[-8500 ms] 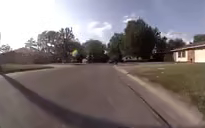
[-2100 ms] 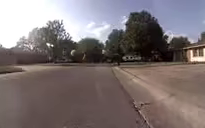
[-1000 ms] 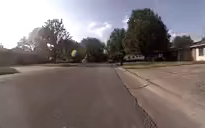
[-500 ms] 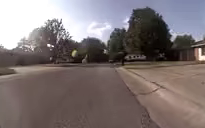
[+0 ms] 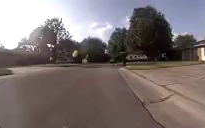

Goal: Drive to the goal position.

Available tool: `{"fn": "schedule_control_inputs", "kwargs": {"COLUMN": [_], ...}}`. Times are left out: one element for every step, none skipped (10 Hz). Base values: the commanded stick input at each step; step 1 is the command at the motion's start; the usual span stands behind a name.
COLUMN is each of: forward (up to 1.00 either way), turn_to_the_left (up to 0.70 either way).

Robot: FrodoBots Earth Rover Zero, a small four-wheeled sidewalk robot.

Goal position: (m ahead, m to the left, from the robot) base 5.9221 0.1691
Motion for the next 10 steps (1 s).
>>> {"fn": "schedule_control_inputs", "kwargs": {"forward": [0.85,0.85,0.85,0.85,0.85,0.85,0.85,0.85,0.85,0.85], "turn_to_the_left": [0.02,0.02,0.02,0.02,0.02,0.02,0.02,0.02,0.02,0.02]}}
